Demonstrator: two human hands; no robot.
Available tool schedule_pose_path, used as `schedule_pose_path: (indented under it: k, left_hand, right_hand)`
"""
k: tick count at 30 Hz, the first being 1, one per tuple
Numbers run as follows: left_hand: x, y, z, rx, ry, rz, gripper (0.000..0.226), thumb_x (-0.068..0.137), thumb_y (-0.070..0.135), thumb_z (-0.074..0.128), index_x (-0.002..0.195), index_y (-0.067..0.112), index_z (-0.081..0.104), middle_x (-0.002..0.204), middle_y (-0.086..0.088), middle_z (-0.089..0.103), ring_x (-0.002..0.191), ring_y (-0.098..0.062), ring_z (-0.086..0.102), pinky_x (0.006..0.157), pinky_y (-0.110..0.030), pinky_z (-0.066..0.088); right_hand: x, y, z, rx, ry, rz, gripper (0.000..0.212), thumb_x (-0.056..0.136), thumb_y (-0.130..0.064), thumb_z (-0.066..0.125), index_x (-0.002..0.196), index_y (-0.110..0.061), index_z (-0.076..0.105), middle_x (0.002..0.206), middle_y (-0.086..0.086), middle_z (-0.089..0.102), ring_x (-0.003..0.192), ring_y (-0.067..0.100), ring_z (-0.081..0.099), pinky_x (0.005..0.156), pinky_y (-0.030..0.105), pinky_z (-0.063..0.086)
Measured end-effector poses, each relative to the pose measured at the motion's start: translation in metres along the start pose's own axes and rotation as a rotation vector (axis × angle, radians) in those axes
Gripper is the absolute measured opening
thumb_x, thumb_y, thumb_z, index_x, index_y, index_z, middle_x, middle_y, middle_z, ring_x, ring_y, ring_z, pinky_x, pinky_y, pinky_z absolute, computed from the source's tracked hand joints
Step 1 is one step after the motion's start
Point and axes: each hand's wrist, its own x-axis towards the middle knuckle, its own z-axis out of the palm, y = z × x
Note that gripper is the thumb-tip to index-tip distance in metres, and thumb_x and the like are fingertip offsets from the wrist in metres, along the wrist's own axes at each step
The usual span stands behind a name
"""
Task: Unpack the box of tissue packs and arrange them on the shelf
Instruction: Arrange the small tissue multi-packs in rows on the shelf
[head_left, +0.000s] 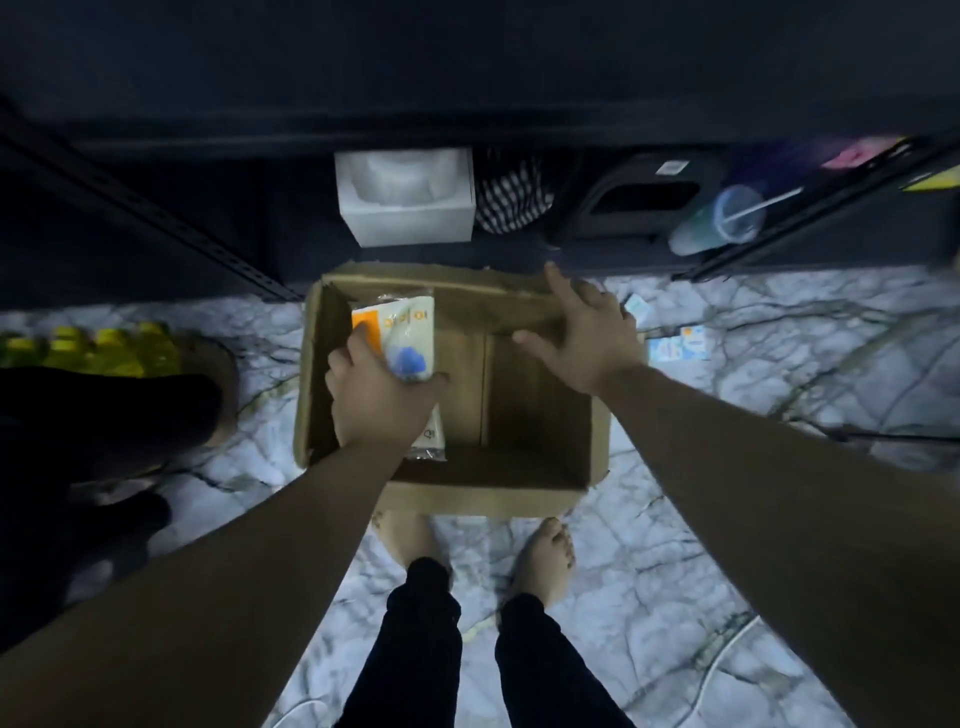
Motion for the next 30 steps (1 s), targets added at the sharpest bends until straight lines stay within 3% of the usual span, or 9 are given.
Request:
schedule_pose_path:
  k: [3,6,10,15,20,26,30]
  left_hand:
    - [-0.036,0.032,-0.060,-0.062,-0.009,0.027,0.110,0.060,0.054,0.086,0.150,0.020,0.032,0.140,-0.010,0.046,0.130,-0.033,0.046,0.098,-0.046,0.049]
    - [-0.078,0.068,-0.122,-0.100,0.030,0.059,0.114,0.053,0.063,0.082,0.148,0.023,0.034,0.136,-0.005,0.051,0.127,-0.029,0.053,0.095,-0.051,0.054]
    - [-0.140,0.108,-0.186,-0.075,0.068,0.124,0.113,0.064,0.051,0.089,0.154,0.020,0.028,0.141,-0.006,0.046,0.133,-0.029,0.047,0.098,-0.042,0.048]
    - [-0.199,0.137,-0.235,-0.041,0.138,0.199,0.109,0.070,0.054,0.086,0.155,0.021,0.027,0.140,-0.003,0.041,0.132,-0.025,0.043,0.093,-0.038,0.045]
    - [-0.226,0.163,-0.277,-0.059,0.227,0.262,0.105,0.070,0.057,0.084,0.153,0.025,0.027,0.139,0.002,0.039,0.130,-0.022,0.045,0.098,-0.040,0.049]
    - [-0.227,0.211,-0.335,-0.092,0.353,0.313,0.108,0.070,0.064,0.081,0.154,0.028,0.024,0.144,0.005,0.036,0.131,-0.019,0.046,0.096,-0.042,0.053]
    - [-0.221,0.238,-0.380,-0.083,0.409,0.355,0.108,0.070,0.068,0.079,0.154,0.030,0.026,0.143,0.007,0.038,0.129,-0.017,0.049,0.091,-0.039,0.054]
  right_hand:
    - [-0.055,-0.025,-0.047,0.099,0.063,-0.042,0.094,0.086,-0.084,0.043,0.161,-0.046,0.002,0.161,0.008,0.037,0.145,0.036,0.037,0.114,0.058,0.038]
    - [-0.109,-0.041,-0.098,0.134,0.094,-0.025,0.091,0.089,-0.080,0.046,0.162,-0.046,0.004,0.164,0.004,0.034,0.147,0.034,0.034,0.116,0.053,0.036]
    - [-0.174,-0.064,-0.148,0.125,0.134,0.022,0.088,0.091,-0.077,0.045,0.163,-0.039,0.013,0.160,0.005,0.040,0.144,0.037,0.035,0.113,0.055,0.038]
    - [-0.232,-0.093,-0.202,0.198,0.305,-0.017,0.087,0.089,-0.079,0.043,0.162,-0.034,0.025,0.157,0.010,0.045,0.142,0.036,0.039,0.112,0.053,0.040]
    - [-0.254,-0.113,-0.267,0.249,0.495,-0.133,0.079,0.092,-0.071,0.052,0.156,-0.027,0.041,0.155,0.008,0.047,0.139,0.033,0.042,0.110,0.053,0.042]
    - [-0.253,-0.148,-0.349,0.242,0.599,-0.239,0.075,0.094,-0.071,0.048,0.155,-0.027,0.042,0.157,0.002,0.043,0.144,0.027,0.036,0.113,0.050,0.037]
    - [-0.249,-0.172,-0.396,0.347,0.670,-0.358,0.062,0.095,-0.060,0.058,0.144,-0.023,0.055,0.145,-0.004,0.054,0.135,0.019,0.043,0.110,0.048,0.042]
